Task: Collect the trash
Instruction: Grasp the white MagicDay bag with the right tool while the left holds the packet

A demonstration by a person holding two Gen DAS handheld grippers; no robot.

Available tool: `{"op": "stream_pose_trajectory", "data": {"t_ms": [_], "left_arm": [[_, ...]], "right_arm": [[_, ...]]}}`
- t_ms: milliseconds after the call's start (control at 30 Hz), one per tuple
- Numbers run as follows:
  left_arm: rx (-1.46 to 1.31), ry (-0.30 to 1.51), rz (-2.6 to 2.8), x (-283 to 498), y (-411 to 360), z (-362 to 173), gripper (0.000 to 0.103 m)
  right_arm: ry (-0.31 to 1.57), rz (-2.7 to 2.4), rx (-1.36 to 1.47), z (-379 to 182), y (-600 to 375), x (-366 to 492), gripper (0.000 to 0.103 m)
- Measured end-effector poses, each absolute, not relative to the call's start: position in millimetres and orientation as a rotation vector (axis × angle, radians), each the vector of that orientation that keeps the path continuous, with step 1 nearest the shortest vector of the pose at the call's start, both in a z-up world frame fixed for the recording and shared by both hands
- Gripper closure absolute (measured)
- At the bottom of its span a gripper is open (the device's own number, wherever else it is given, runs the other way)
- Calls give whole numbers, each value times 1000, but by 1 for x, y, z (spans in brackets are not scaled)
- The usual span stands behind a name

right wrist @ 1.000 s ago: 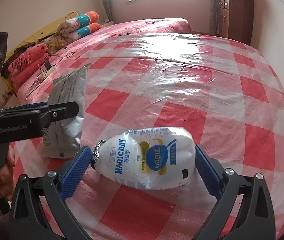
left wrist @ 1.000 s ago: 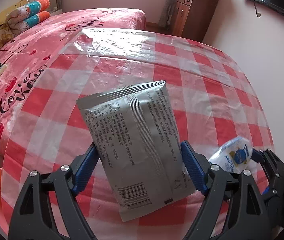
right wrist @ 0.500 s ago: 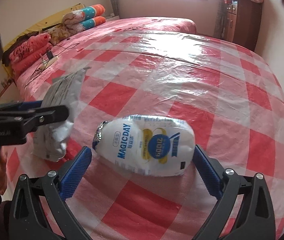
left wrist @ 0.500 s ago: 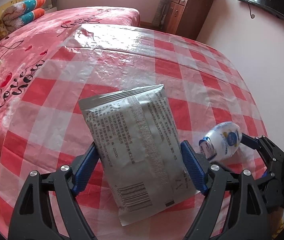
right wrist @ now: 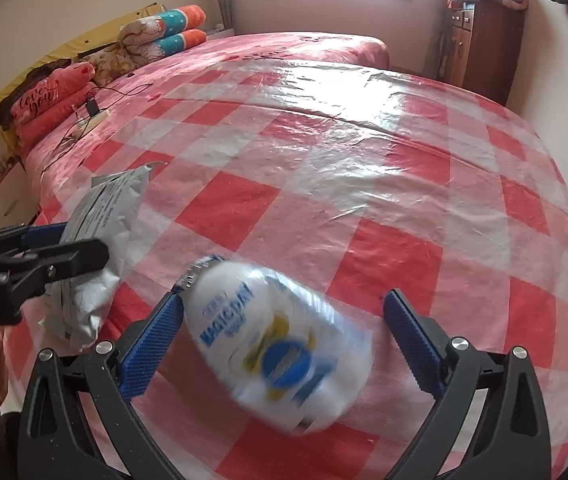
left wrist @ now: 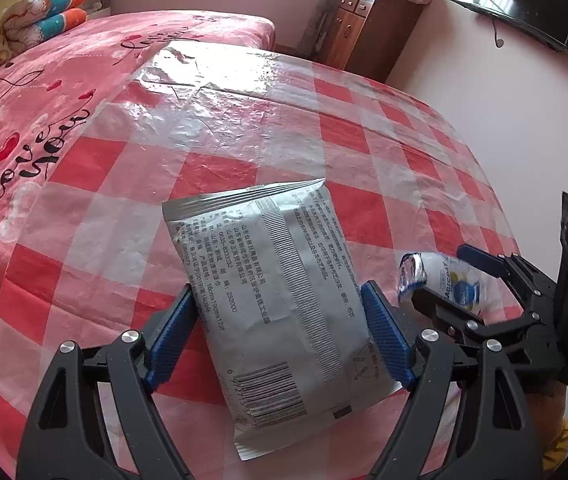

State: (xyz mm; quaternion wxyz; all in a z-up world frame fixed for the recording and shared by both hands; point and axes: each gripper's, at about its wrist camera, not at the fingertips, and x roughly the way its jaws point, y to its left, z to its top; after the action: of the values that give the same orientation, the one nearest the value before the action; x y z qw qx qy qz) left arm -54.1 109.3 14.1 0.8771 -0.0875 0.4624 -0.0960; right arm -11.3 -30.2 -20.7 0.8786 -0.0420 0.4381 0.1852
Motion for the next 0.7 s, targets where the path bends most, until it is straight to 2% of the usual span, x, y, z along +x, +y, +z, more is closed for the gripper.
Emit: {"op": "stream_pose_trajectory", "data": {"t_ms": [467,600,700], "left_arm": [[-190,954,-247,-65,123,10,22],[-190,952,-255,-70,125,9,22],[-188,951,-259,-73,127,9,22]], "right_arm": [[885,369,-278,-23,-1,-21,6],[891,393,-253,-23,-3,-24,17],[889,389,-246,-22,-2,-27,21]]}}
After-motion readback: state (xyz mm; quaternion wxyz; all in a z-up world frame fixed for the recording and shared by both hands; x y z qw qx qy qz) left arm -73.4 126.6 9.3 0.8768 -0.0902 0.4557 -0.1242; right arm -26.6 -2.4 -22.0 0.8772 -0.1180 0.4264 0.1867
